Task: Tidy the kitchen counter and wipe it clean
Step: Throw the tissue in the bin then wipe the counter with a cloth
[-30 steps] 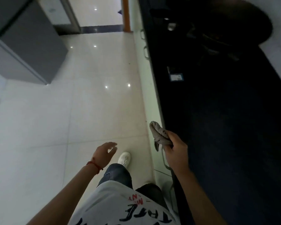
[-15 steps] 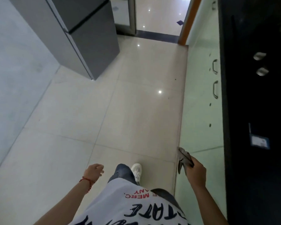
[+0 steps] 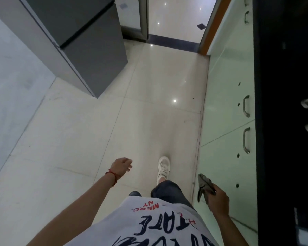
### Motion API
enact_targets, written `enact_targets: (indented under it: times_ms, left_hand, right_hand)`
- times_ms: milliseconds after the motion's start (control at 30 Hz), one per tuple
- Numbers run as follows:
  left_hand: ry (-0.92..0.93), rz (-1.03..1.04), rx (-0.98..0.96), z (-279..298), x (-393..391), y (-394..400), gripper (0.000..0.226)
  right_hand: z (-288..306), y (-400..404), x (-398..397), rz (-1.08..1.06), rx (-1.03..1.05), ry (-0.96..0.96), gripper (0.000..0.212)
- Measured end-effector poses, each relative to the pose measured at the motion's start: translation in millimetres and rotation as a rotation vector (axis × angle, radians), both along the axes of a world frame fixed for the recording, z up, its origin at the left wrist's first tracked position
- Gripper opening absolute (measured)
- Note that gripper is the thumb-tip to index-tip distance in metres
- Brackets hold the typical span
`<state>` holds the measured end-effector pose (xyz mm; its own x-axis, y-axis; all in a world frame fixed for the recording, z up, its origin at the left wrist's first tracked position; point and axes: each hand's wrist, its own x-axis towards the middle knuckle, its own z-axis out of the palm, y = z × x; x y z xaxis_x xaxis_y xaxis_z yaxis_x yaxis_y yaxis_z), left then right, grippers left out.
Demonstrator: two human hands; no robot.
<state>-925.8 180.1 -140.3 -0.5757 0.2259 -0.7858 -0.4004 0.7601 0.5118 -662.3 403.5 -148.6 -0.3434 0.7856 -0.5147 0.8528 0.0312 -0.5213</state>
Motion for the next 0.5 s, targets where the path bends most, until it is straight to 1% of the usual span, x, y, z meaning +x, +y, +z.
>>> enact_targets:
  times_ms: [233,333,500]
  left_hand:
    - [-0.058,0.143,-0.036,3.6,-90.2,68.6,0.016]
    - [-0.073,0.211,-0.038,8.8,-123.7,86.8,0.016]
    - [-0.104,0.28,-0.08,-0.8,-188.9,114.7,0.015]
  right_hand:
    - [10.1,104.5,-111.4,0.116,-0.01,0.03,0.025]
    - [16.3,140.3,-170.2,0.125,-0.012,0.031,0.024]
    - [17.5,190.8,-268.1,0.135,-0.033,0.101,0.027]
